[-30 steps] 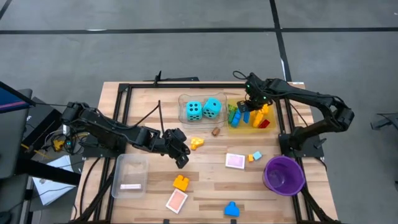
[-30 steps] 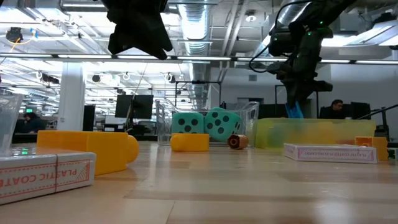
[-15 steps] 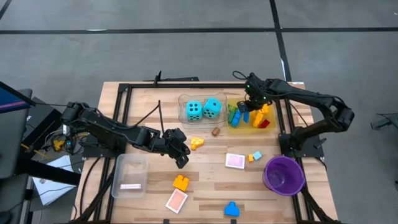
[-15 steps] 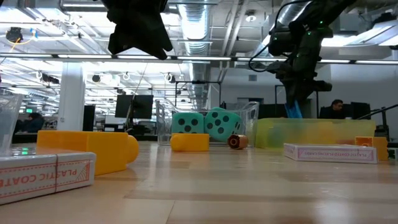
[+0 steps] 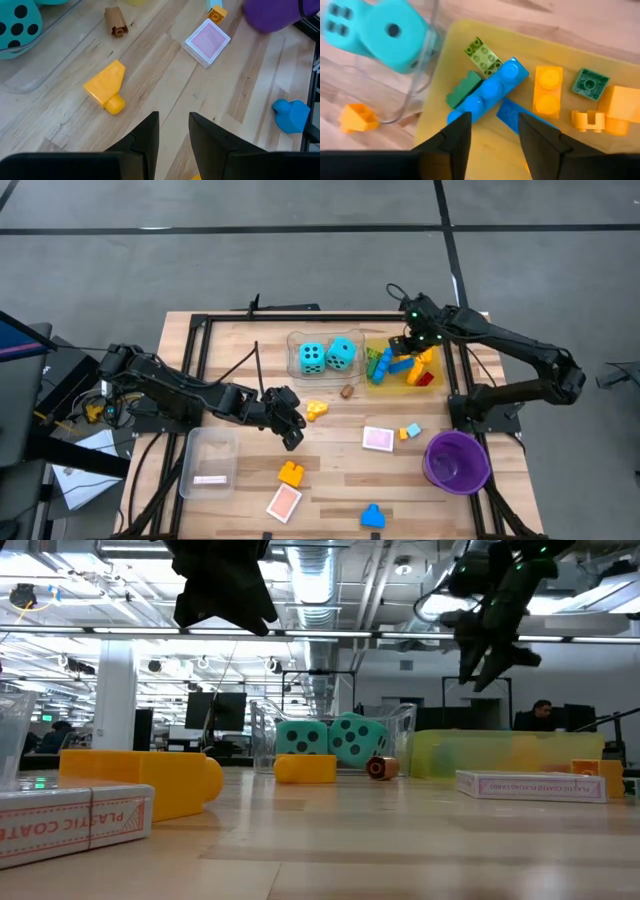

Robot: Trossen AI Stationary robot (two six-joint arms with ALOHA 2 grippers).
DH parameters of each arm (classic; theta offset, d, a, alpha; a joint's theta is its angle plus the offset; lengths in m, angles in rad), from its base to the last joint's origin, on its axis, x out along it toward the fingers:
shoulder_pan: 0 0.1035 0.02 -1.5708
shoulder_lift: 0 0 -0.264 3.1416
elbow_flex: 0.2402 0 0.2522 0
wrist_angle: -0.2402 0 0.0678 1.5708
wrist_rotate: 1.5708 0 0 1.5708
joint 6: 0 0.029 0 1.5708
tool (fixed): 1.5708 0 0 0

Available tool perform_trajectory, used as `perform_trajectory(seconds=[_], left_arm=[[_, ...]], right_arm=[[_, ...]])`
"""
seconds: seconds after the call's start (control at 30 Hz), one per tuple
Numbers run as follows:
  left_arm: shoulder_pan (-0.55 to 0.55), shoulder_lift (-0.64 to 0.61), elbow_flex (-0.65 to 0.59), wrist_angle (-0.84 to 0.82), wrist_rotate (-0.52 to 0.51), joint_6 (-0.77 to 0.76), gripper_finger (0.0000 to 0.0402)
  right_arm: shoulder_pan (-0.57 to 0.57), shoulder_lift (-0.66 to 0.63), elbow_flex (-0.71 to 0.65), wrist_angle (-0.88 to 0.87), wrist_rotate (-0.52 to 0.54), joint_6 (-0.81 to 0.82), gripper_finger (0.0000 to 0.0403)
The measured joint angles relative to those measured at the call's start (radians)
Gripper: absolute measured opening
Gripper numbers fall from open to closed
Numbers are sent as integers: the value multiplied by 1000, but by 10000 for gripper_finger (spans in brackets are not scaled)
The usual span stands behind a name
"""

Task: Pick & Place Toys
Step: Put the yellow game piece into the yellow bin

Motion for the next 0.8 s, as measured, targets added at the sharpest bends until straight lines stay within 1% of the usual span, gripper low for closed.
perform_trajectory(seconds=[0.27, 0.5, 0.6, 0.7, 0.8], left_arm=[[0, 0, 0, 5, 0, 0, 102], [-1, 0, 0, 53, -8, 1, 102], [-9, 0, 0, 53, -9, 42, 103], [-20, 0, 0, 53, -8, 55, 121], [-21, 0, 0, 56, -8, 55, 166]], right_arm=[[56, -169, 0, 2, 0, 69, 186], [143, -292, 0, 2, 8, 157, 198], [188, -330, 0, 2, 27, 200, 198], [228, -358, 0, 1, 48, 228, 198], [256, -375, 0, 0, 68, 241, 198]])
